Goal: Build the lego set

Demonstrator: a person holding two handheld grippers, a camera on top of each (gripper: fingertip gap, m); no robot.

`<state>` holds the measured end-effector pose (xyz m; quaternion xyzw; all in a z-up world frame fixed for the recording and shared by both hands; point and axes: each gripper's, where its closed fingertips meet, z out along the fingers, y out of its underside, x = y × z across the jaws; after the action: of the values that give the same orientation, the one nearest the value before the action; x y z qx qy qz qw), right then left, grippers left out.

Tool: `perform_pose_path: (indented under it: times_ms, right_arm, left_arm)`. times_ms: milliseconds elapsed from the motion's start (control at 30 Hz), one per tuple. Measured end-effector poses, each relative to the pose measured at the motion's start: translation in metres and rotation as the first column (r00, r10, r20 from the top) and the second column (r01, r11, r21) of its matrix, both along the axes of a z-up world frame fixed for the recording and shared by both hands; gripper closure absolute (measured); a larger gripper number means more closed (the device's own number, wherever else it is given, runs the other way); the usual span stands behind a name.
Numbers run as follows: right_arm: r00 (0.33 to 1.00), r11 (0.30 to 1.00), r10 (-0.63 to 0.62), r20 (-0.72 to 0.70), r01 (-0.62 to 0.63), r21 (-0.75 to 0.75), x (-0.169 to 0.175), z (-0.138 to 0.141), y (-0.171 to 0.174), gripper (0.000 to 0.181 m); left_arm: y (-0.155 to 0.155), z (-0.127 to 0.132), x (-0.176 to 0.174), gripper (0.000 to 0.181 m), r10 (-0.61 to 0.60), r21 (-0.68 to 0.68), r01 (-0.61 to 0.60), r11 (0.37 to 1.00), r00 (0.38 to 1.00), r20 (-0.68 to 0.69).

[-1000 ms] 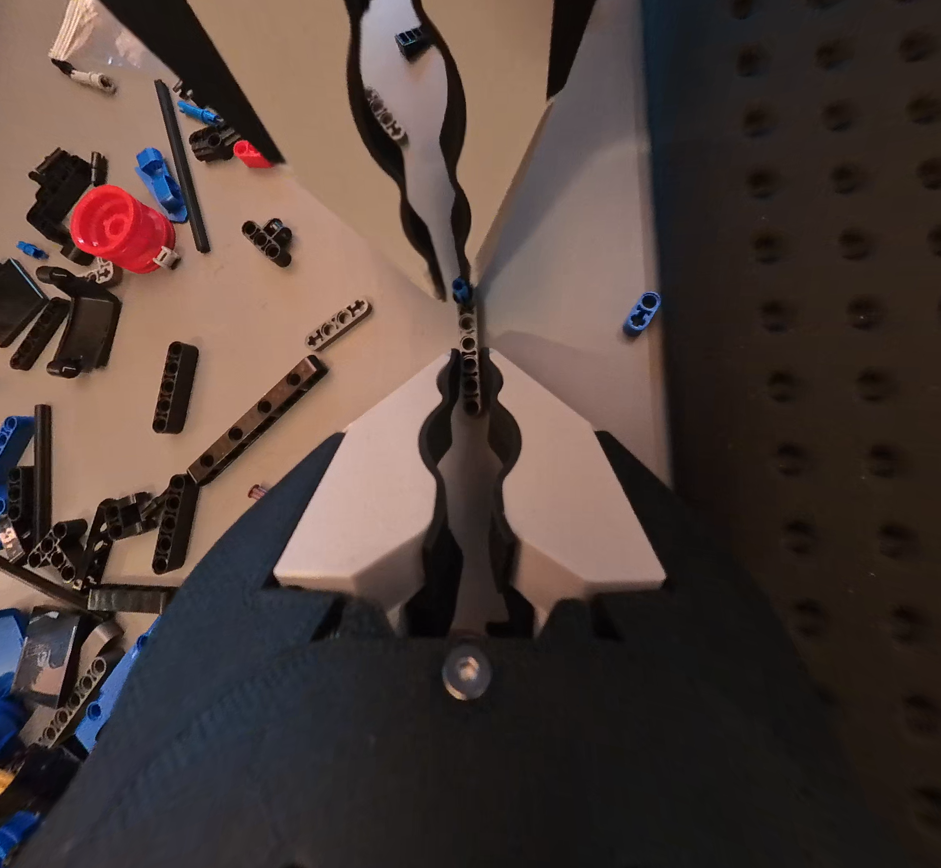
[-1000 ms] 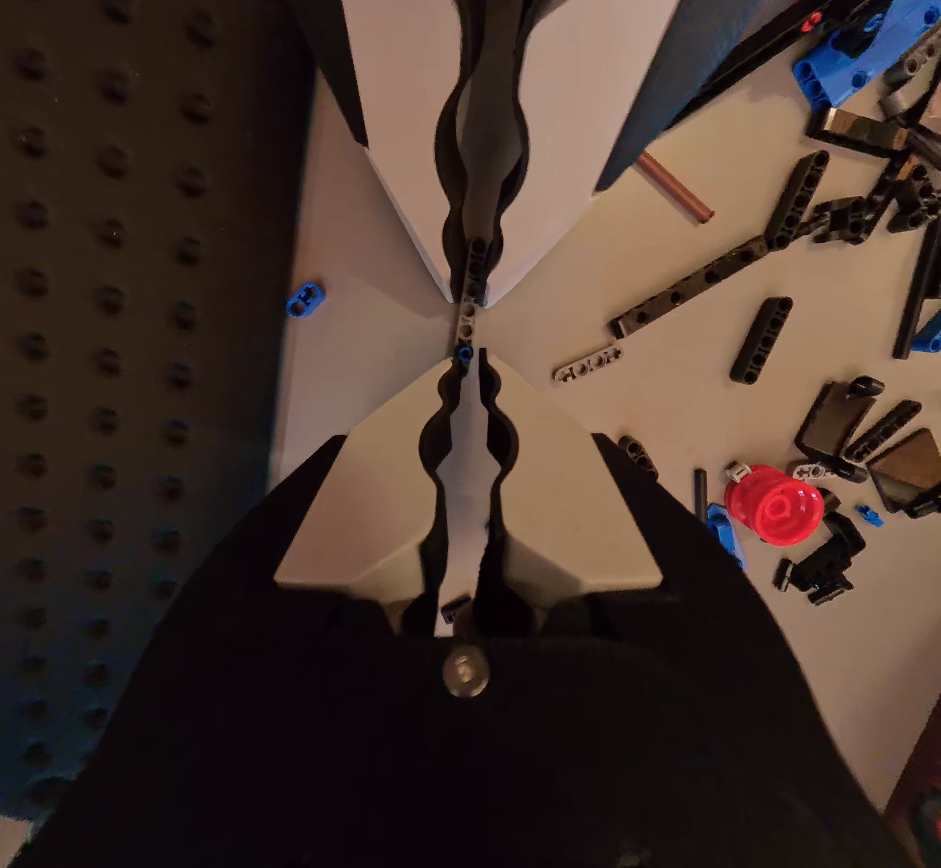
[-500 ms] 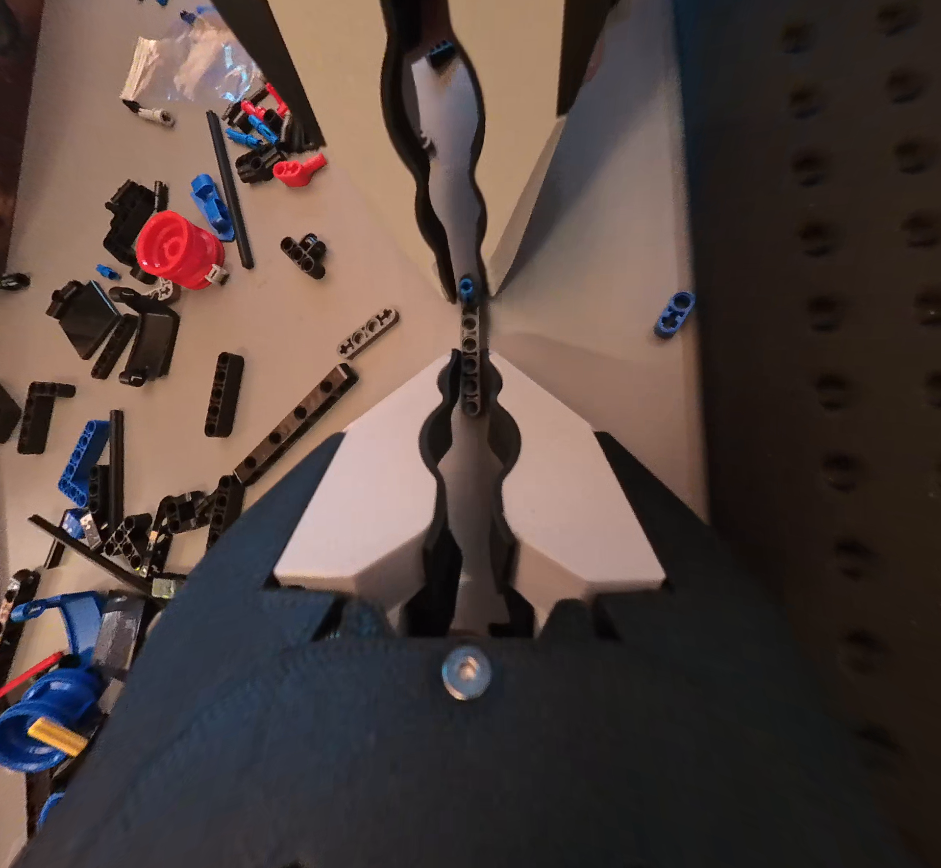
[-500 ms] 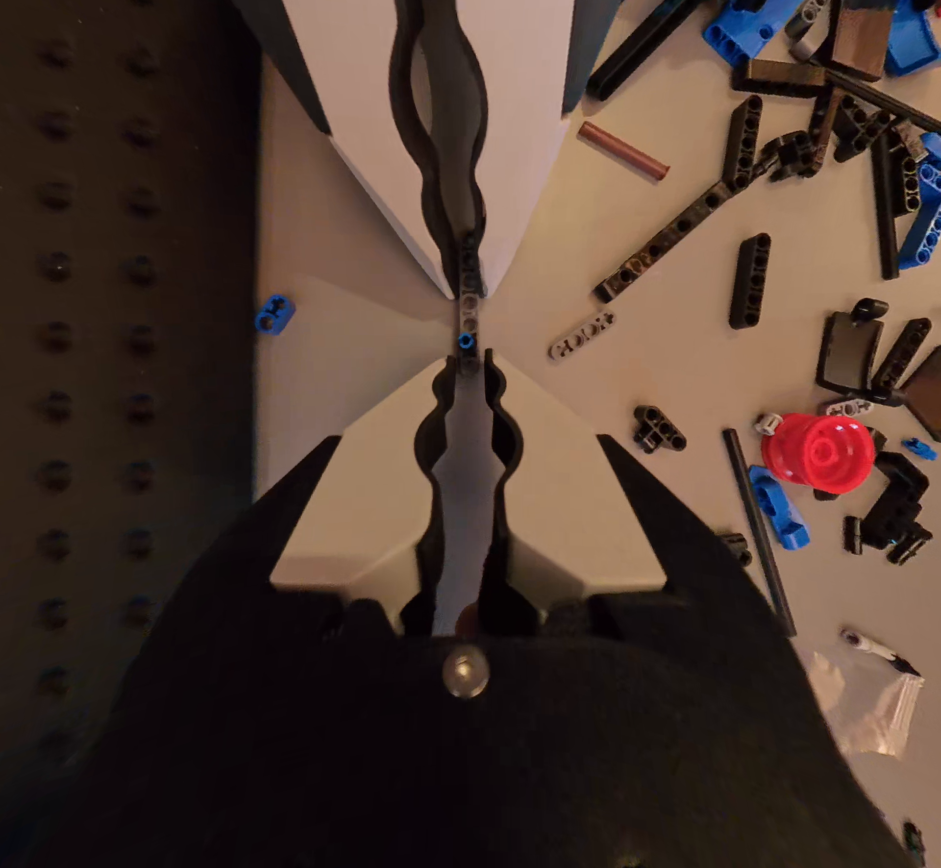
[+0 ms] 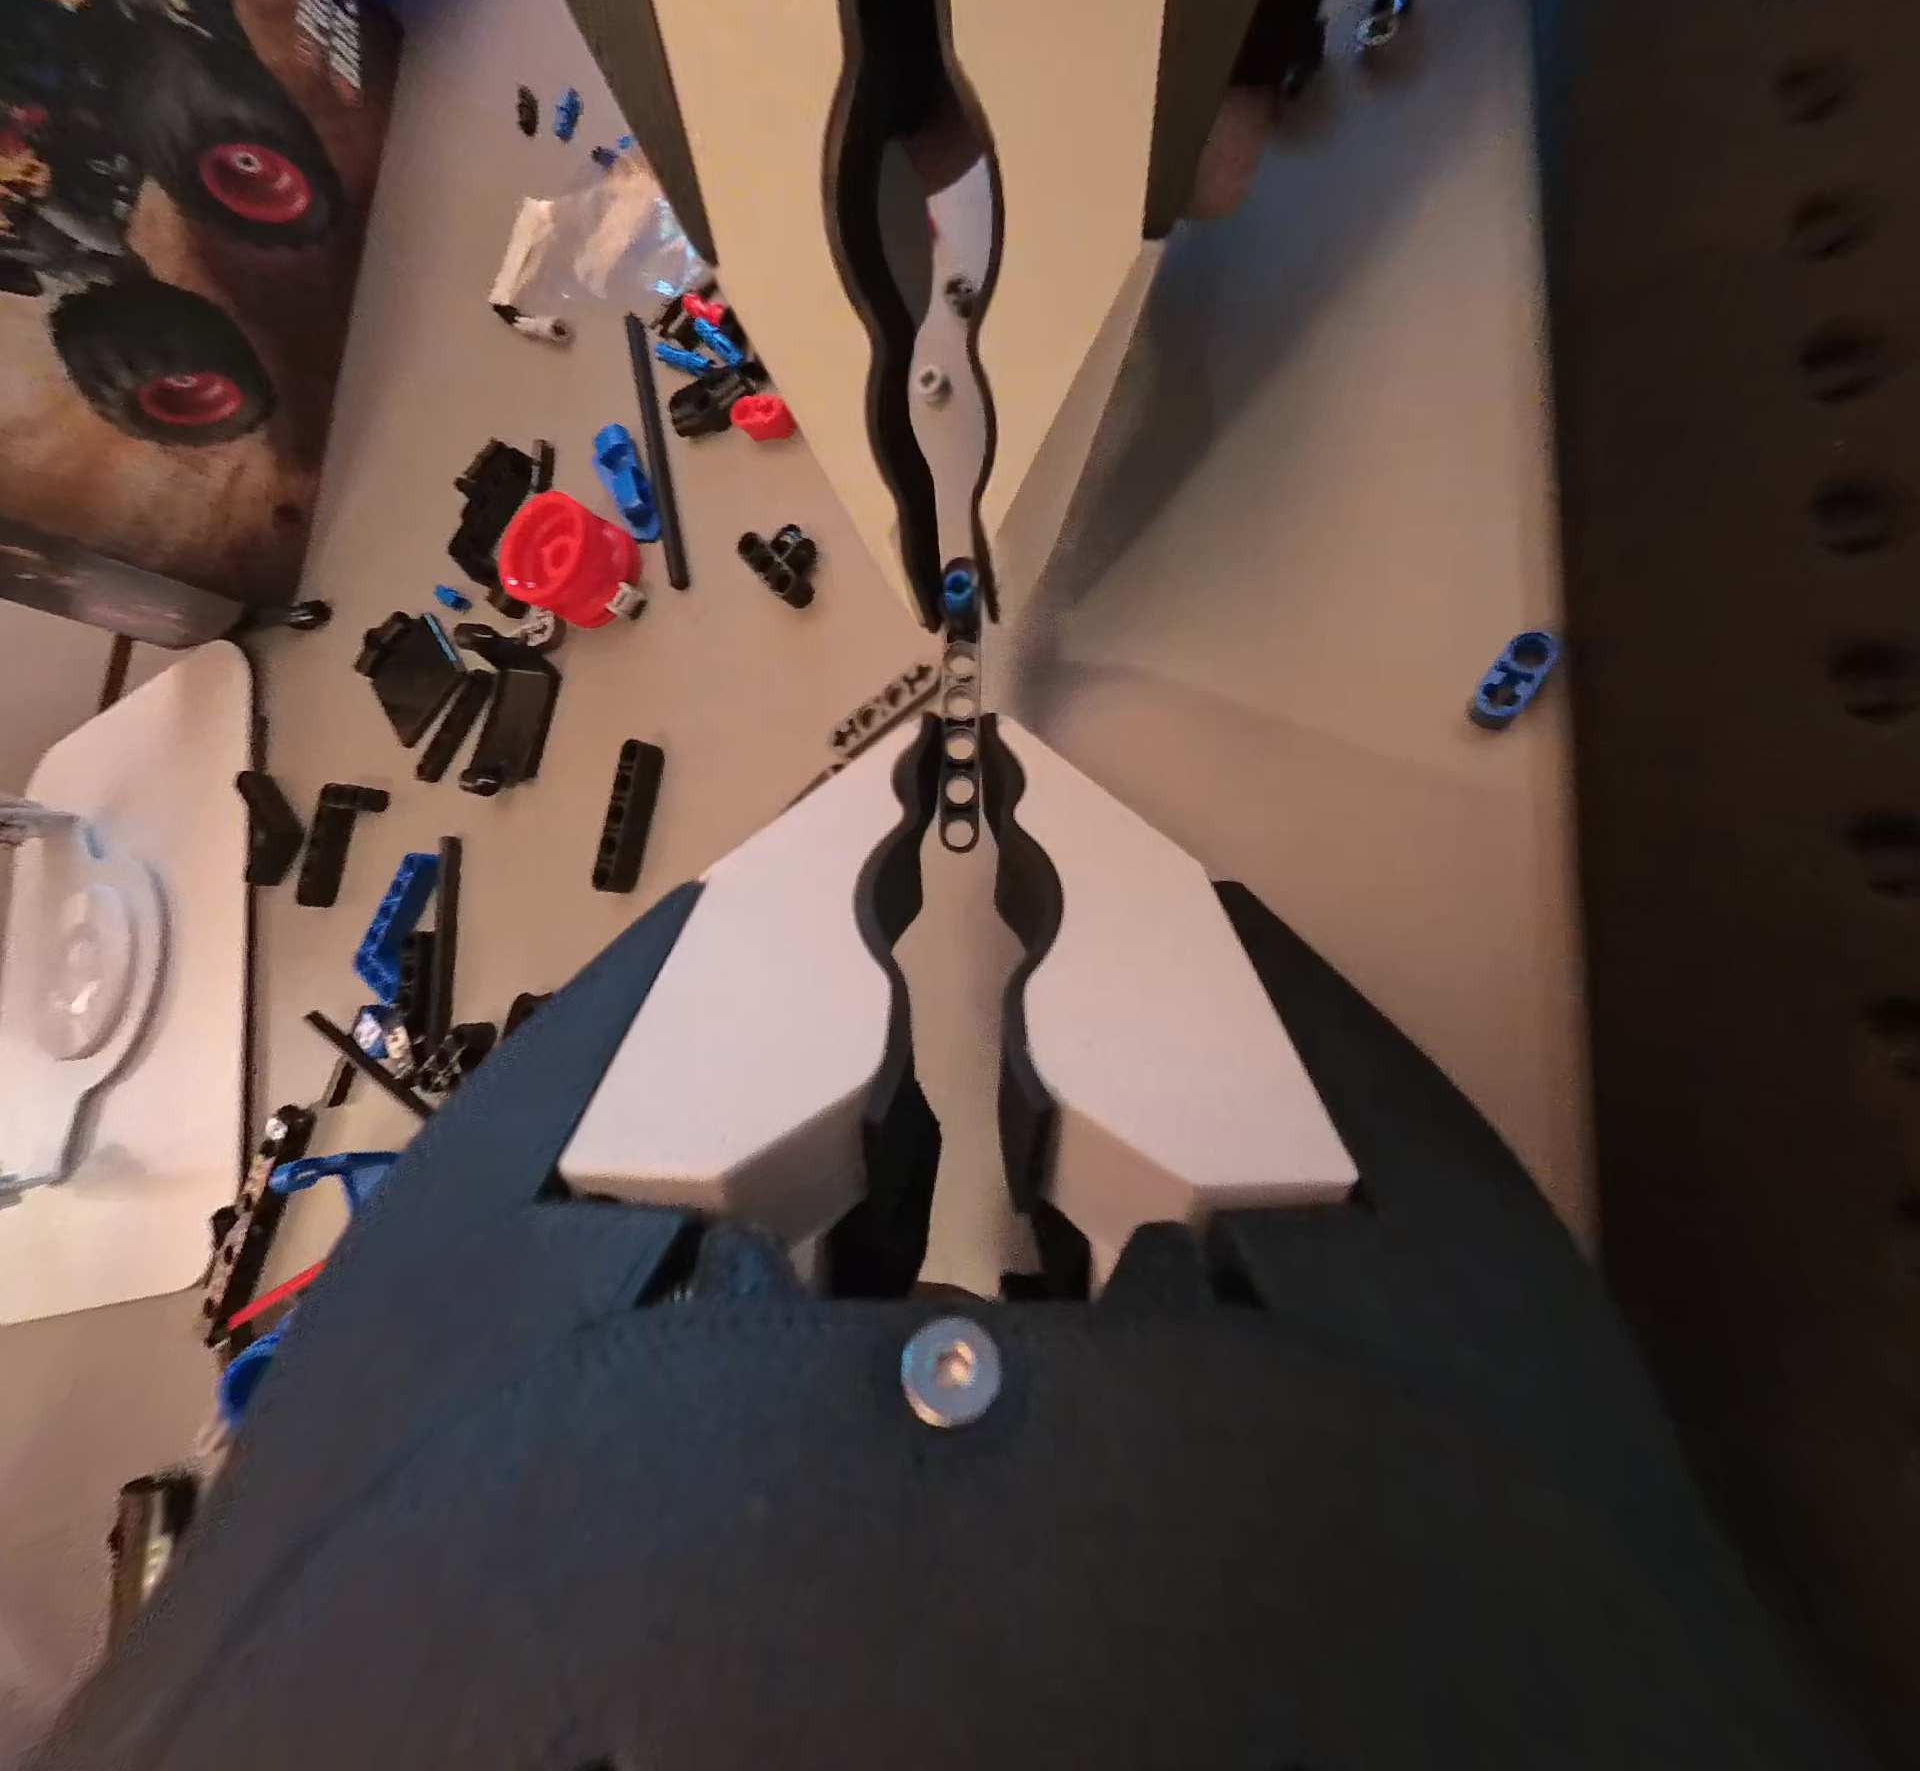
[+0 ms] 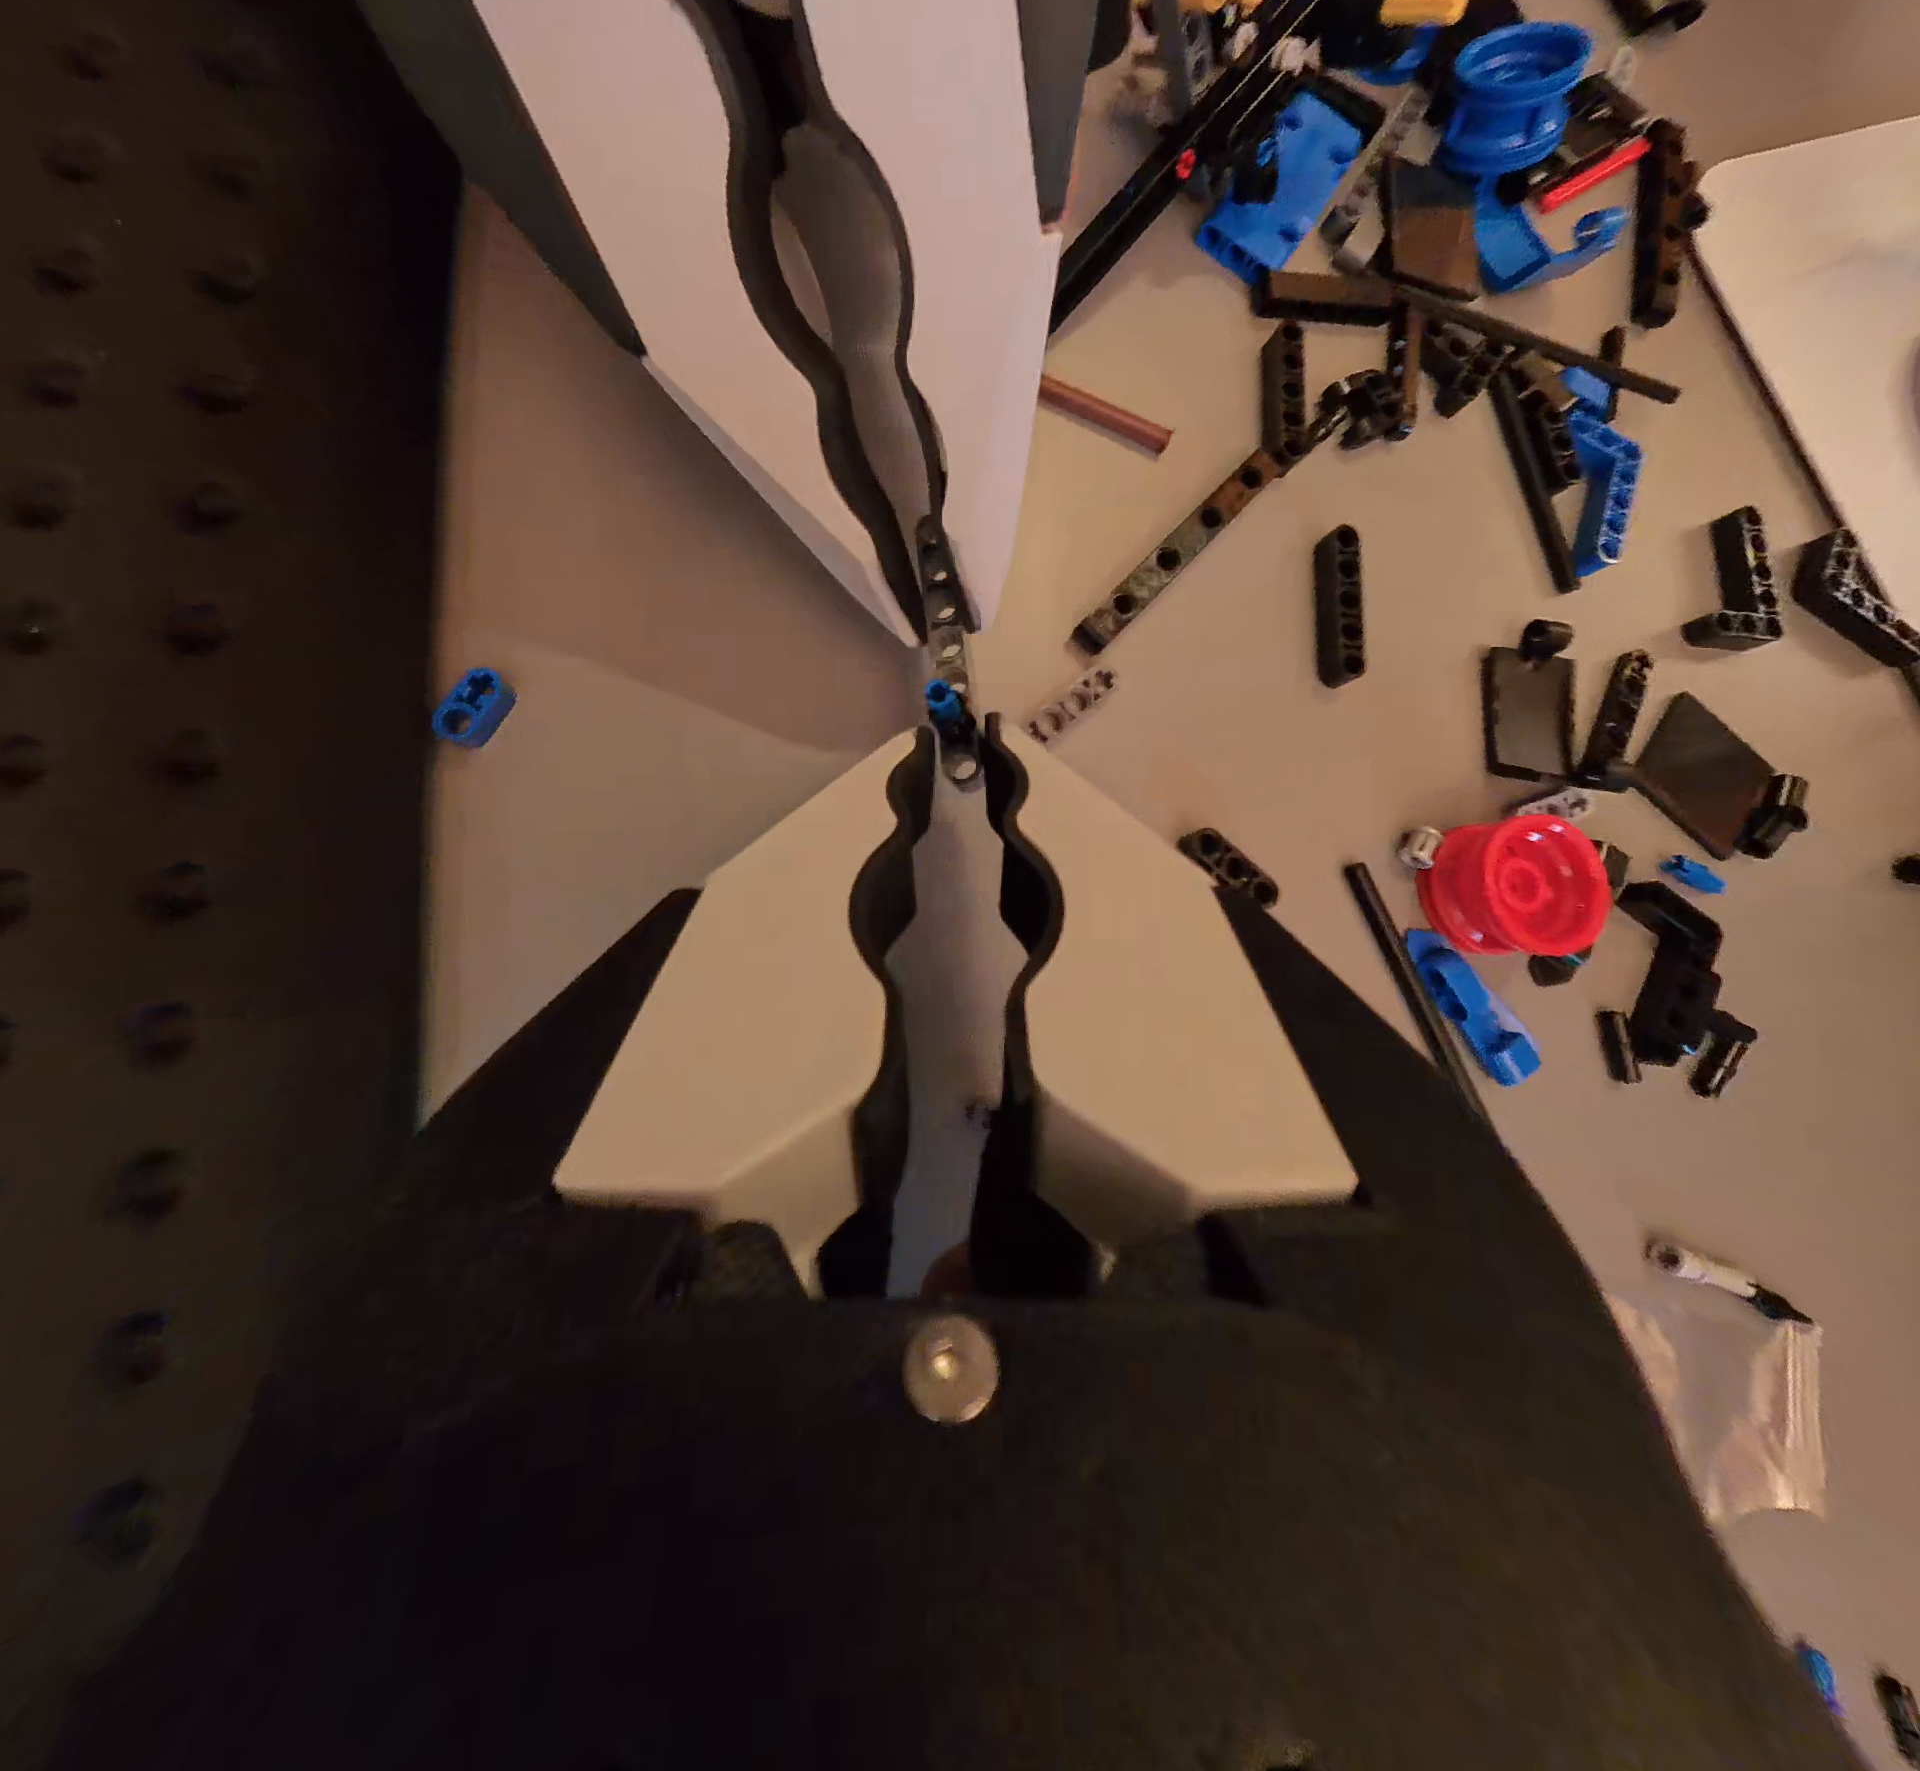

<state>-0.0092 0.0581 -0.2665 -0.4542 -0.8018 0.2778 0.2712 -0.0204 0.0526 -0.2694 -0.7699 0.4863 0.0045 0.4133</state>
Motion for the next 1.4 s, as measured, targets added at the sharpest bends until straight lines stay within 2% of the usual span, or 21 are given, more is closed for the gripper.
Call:
perform_pose_path:
  times_ms: [100, 467, 633, 767, 833, 933, 1033, 1100, 1400]
  right_arm:
    - [0.999, 0.999, -0.025, -0.041, 0.023, -0.043, -0.001, 0.007, 0.003, 0.165]
    - [0.991, 0.991, -0.085, -0.102, 0.073, -0.109, -0.002, 0.018, 0.015, 0.160]
    - [0.988, 0.989, -0.086, -0.127, 0.069, -0.131, -0.001, 0.024, 0.016, 0.174]
    - [0.985, 0.987, -0.098, -0.140, 0.078, -0.142, -0.001, 0.025, 0.017, 0.174]
    - [0.984, 0.985, -0.106, -0.142, 0.084, -0.154, 0.000, 0.026, 0.018, 0.161]
    - [0.978, 0.980, -0.111, -0.177, 0.079, -0.182, 0.001, 0.035, 0.019, 0.159]
    - [0.975, 0.979, -0.098, -0.200, 0.058, -0.197, 0.000, 0.040, 0.015, 0.165]
    - [0.974, 0.982, -0.092, -0.207, 0.054, -0.181, -0.001, 0.040, 0.014, 0.176]
    - [0.950, 0.986, -0.096, -0.297, 0.049, -0.162, -0.004, 0.062, 0.011, 0.179]
  left_arm:
    - [0.006, 0.006, -0.004, 0.177, 0.019, 0.067, -0.016, 0.998, 0.999, -0.031]
    - [0.014, 0.026, -0.005, 0.177, 0.024, 0.217, -0.010, 0.976, 0.998, -0.061]
    - [0.014, 0.030, -0.001, 0.177, 0.009, 0.251, 0.007, 0.968, 0.998, -0.062]
    - [0.014, 0.033, 0.000, 0.177, 0.001, 0.277, 0.018, 0.961, 0.998, -0.069]
    - [0.015, 0.037, 0.001, 0.177, 0.001, 0.299, 0.017, 0.954, 0.998, -0.061]
    - [0.016, 0.046, 0.000, 0.177, 0.004, 0.328, 0.005, 0.945, 1.000, -0.026]
    - [0.015, 0.052, 0.002, 0.177, -0.008, 0.350, 0.008, 0.937, 1.000, -0.001]
    - [0.015, 0.053, 0.004, 0.177, -0.017, 0.361, 0.021, 0.932, 1.000, -0.012]
    - [0.017, 0.065, 0.001, 0.177, 0.003, 0.422, -0.006, 0.907, 1.000, 0.007]
